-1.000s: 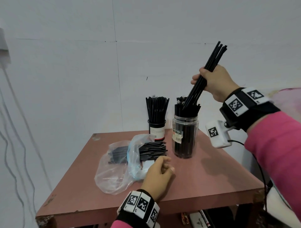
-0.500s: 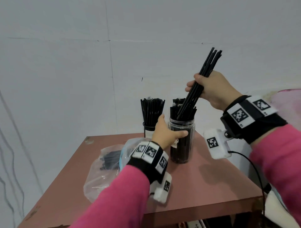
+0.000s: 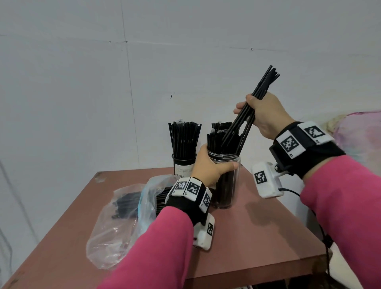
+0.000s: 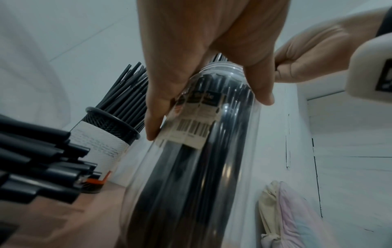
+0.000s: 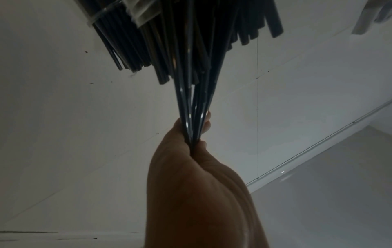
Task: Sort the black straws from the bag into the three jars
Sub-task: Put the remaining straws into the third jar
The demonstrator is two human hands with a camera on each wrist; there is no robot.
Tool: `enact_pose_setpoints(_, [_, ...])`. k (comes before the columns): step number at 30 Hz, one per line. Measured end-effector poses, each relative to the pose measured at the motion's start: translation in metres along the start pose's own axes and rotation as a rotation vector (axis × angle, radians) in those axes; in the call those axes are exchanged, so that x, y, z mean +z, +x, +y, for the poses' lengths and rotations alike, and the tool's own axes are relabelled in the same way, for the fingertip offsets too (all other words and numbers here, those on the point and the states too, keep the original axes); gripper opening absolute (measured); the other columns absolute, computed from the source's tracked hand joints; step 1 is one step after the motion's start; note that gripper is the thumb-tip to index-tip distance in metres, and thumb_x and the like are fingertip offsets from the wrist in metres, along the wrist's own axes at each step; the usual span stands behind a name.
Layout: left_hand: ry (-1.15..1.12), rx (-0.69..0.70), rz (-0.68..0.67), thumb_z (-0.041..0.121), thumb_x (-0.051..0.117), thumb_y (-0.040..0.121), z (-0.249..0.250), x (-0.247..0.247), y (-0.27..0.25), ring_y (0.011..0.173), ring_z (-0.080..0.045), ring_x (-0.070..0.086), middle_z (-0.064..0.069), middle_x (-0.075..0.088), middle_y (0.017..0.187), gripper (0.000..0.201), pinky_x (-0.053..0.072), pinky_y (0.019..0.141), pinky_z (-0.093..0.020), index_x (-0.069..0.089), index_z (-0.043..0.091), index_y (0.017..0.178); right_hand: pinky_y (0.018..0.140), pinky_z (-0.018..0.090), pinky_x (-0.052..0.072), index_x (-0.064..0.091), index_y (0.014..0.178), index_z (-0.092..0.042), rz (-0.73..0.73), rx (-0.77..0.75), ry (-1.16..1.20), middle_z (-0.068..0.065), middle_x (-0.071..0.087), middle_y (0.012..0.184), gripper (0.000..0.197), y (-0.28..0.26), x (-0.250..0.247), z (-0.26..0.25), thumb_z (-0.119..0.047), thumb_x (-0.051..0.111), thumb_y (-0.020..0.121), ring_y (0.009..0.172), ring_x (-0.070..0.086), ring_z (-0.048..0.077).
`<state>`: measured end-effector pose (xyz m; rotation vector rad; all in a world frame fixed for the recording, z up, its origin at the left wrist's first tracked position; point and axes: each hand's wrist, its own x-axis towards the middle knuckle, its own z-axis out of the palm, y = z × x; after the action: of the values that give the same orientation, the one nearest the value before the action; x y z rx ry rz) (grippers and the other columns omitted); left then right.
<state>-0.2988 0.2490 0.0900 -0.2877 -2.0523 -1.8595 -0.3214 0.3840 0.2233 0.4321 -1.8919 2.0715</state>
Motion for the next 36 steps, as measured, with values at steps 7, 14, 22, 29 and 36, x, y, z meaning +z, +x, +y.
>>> enact_pose_setpoints(7, [0.010,0.004,0.010,0.026,0.090,0.052,-0.008,0.002,0.005,0.103,-0.012,0.064,0.001,0.065,0.114,0.078,0.051,0.091,-0.030,0.049,0.021,0.119,0.076,0.030,0.052,0.044,0.096,-0.012,-0.068,-0.074,-0.015,0.004,0.056,0.080,0.011,0.001,0.013,-0.008,-0.012,0.036,0.104,0.070,0.061,0.017])
enact_pose_setpoints(14, [0.015,0.038,0.014,0.014,0.089,0.062,-0.011,0.001,0.006,0.103,-0.013,0.063,-0.001,0.064,0.114,0.067,0.050,0.090,-0.029,0.046,0.024,0.114,0.074,0.030,0.051,0.044,0.093,-0.015,-0.206,-0.104,0.044,0.003,0.055,0.078,0.014,-0.015,0.017,0.010,-0.011,0.036,0.104,0.071,0.060,0.016])
enact_pose_setpoints(22, [0.006,0.050,0.004,0.039,0.086,0.044,-0.016,0.004,0.011,0.105,-0.012,0.063,0.001,0.063,0.116,0.087,0.051,0.095,-0.036,0.048,0.024,0.120,0.077,0.033,0.050,0.044,0.095,-0.014,-0.127,-0.175,0.114,0.003,0.055,0.075,0.013,-0.009,0.005,0.007,-0.010,0.037,0.103,0.069,0.058,0.019])
enact_pose_setpoints(29, [-0.004,0.053,0.006,0.025,0.088,0.054,-0.016,0.003,0.009,0.105,-0.012,0.063,-0.001,0.063,0.116,0.078,0.051,0.097,-0.038,0.047,0.024,0.120,0.074,0.030,0.051,0.045,0.094,-0.014,-0.241,-0.150,0.059,0.003,0.056,0.076,0.013,-0.016,0.009,0.007,-0.010,0.037,0.104,0.071,0.058,0.019])
enact_pose_setpoints(36, [-0.008,0.053,-0.003,0.045,0.084,0.042,-0.019,0.004,0.011,0.106,-0.014,0.063,-0.002,0.062,0.118,0.093,0.052,0.094,-0.041,0.046,0.024,0.124,0.084,0.025,0.050,0.068,0.100,-0.004,-0.311,-0.088,-0.485,0.007,0.070,0.100,0.014,-0.037,0.000,0.037,-0.012,0.064,0.089,0.093,0.064,0.015])
